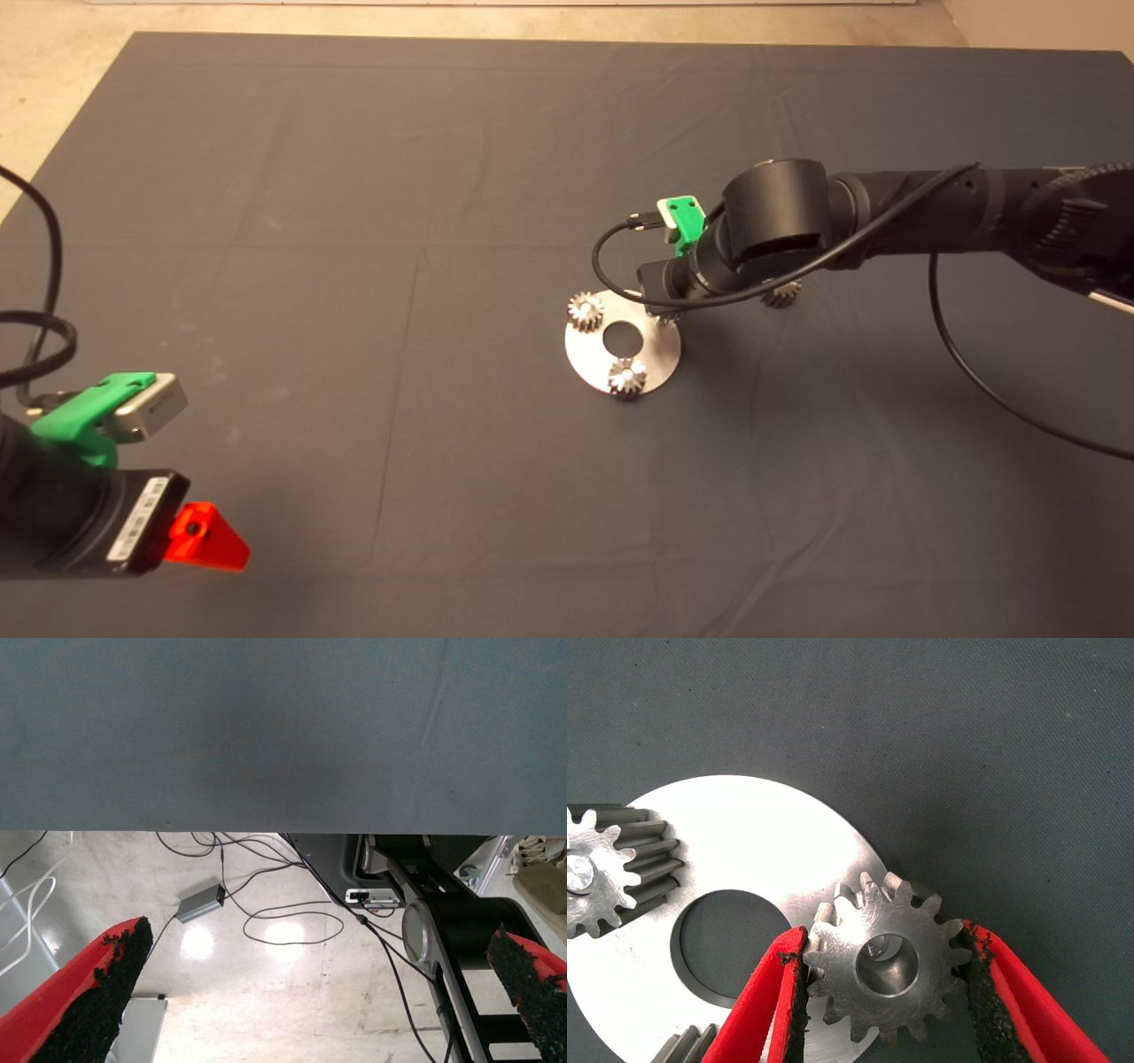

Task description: Remove an incorrectly installed larger gear and replace it with the correct smaller gear

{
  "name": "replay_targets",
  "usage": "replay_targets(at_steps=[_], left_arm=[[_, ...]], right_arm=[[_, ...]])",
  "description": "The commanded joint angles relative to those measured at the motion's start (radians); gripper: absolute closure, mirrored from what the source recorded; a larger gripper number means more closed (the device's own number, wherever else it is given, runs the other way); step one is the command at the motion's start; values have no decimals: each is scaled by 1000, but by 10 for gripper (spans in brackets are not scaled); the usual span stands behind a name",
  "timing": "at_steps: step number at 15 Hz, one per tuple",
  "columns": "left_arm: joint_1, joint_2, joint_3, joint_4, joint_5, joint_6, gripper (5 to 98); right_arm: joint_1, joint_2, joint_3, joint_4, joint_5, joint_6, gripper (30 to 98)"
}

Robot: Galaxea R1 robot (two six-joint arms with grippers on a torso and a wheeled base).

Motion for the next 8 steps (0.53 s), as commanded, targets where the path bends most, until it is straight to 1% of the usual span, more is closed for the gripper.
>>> replay_targets(at_steps=[1, 8], left_arm=[[-8, -4, -3, 7, 133, 4, 54], [-8, -7, -2, 7, 133, 4, 54]], right_arm=[[2, 9, -15, -9, -123, -2, 891], [10, 35, 5, -3, -124, 10, 891]])
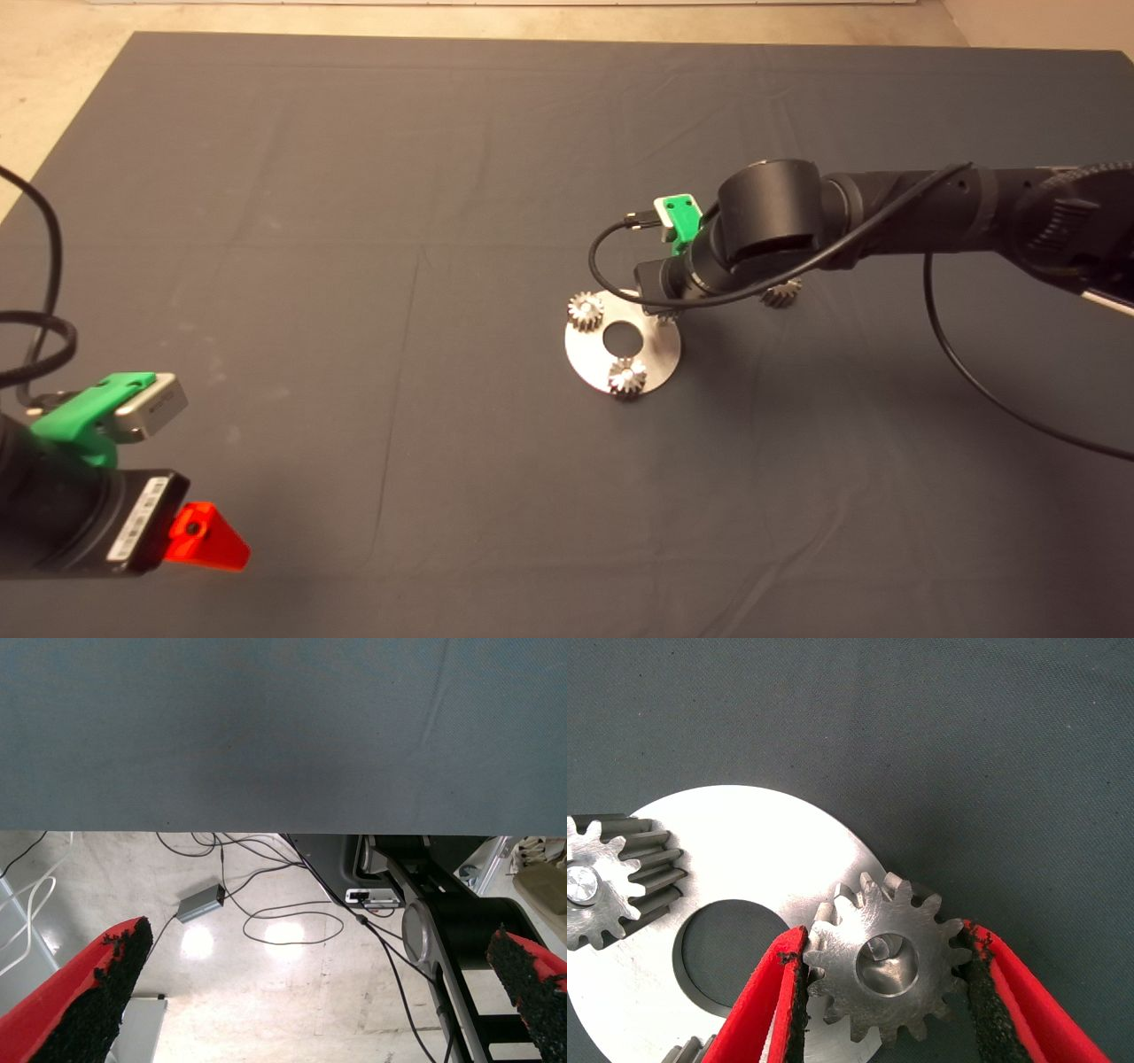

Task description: Remove an incorrectly installed larger gear and replace it with the correct smaller gear

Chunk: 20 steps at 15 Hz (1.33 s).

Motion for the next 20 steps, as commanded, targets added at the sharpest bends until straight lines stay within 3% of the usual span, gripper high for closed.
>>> replay_targets(at_steps=[1, 8, 16, 20], left_arm=[[-8, -11, 0, 7, 133, 5, 54], [-8, -25, 1, 7, 133, 6, 54], [-8, -23, 1, 7, 133, 6, 54], [-8, -24, 3, 7, 133, 6, 54]], right_arm=[[10, 28, 11, -2, -119, 11, 891], [12, -6, 42, 2, -119, 14, 891], [64, -67, 45, 10, -119, 6, 888], [63, -56, 67, 10, -119, 13, 890]])
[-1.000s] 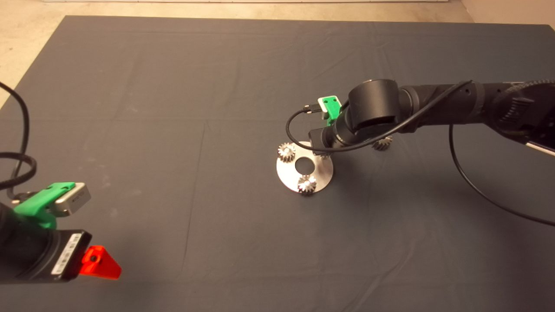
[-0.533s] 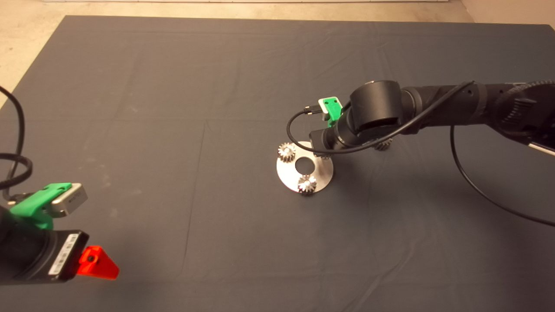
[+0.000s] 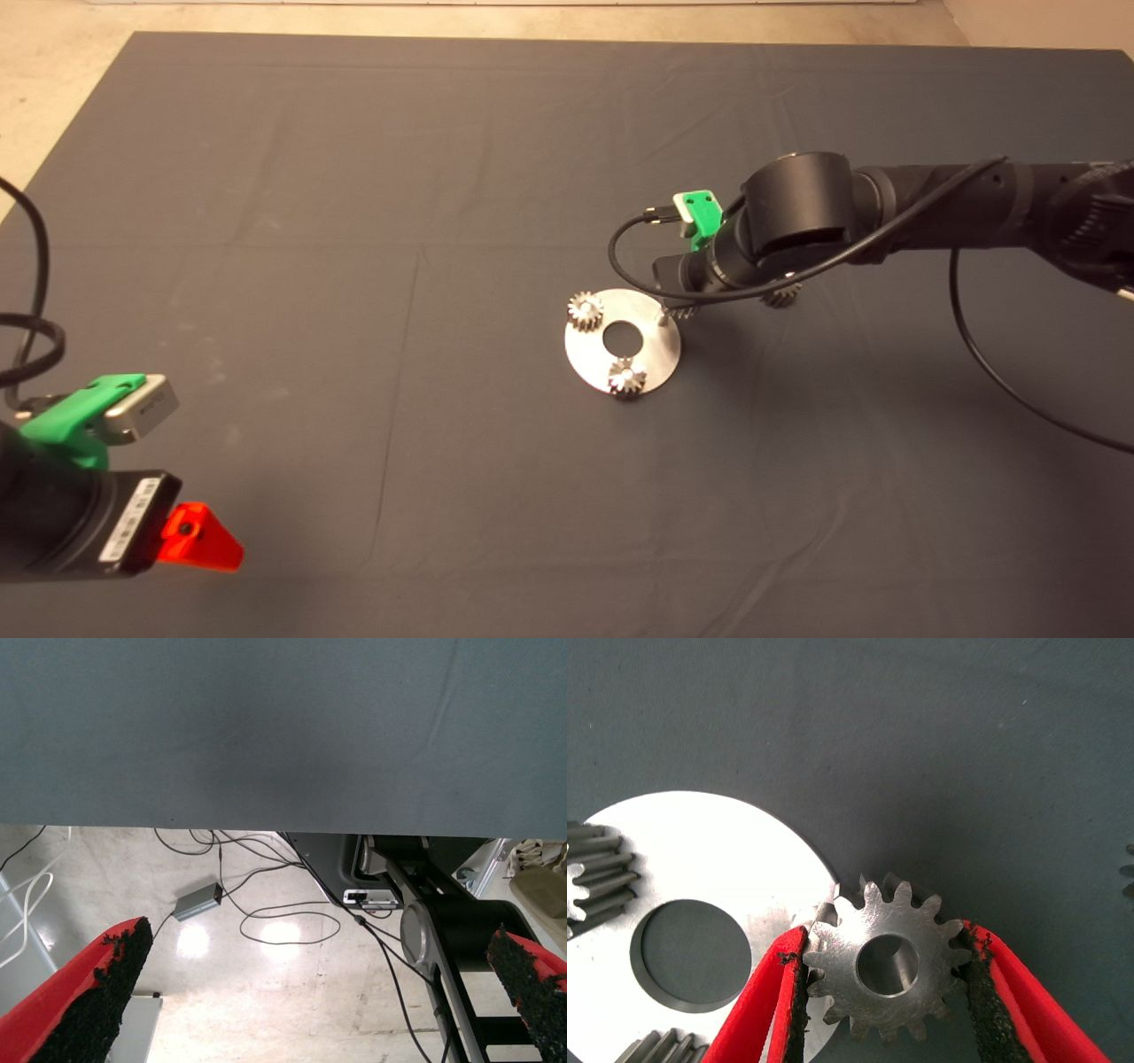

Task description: Remove an incorrectly installed larger gear and replace it with the correct smaller gear

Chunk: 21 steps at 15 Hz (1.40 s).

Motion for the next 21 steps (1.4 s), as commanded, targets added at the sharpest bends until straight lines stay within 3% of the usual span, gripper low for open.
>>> replay_targets(at_steps=[1, 9, 12, 21], left_arm=[[-8, -3, 1, 7, 133, 6, 54], [-8, -6, -2, 7, 133, 9, 54], [-8, -8, 0, 7, 133, 13, 54], [-8, -8, 0, 7, 133, 13, 54]], right_arm=[[39, 3, 40, 3, -125, 9, 890], [35, 22, 45, 3, -125, 18, 891], [32, 69, 20, 2, -125, 18, 892], [35, 40, 18, 3, -125, 15, 892]])
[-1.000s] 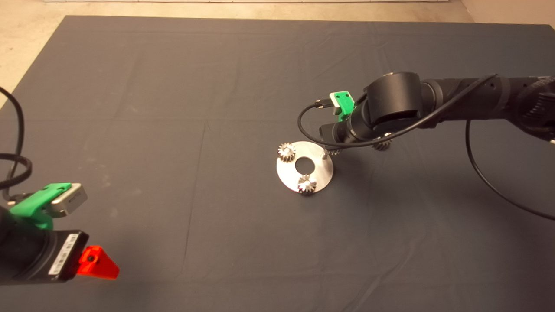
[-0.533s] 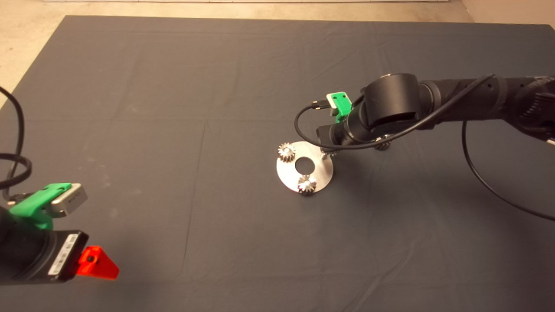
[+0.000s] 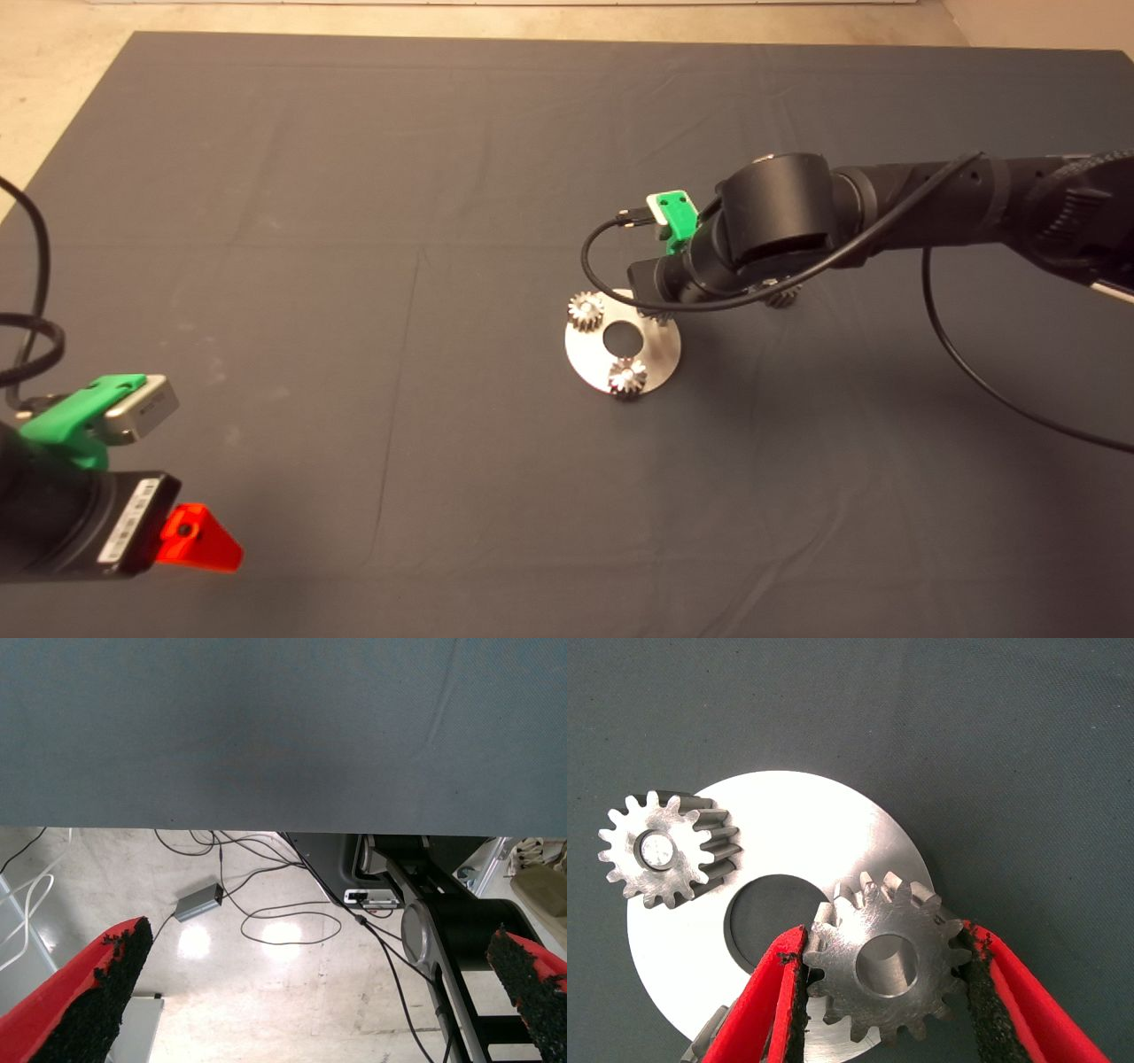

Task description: Remove an incorrectly installed larger gear and replace it with the correct smaller gear

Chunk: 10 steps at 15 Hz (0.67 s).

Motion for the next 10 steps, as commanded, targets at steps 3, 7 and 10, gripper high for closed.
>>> replay_targets(at_steps=[3, 7, 10], left_arm=[[-8, -9, -2, 7, 133, 6, 54], [-8, -9, -3, 7, 133, 7, 54], [-8, -9, -3, 7, 133, 7, 54]], right_arm=[[33, -21, 2, 4, -125, 8, 892], [34, -25, 0, 43, -125, 7, 892], [34, -23, 0, 51, -125, 8, 892]])
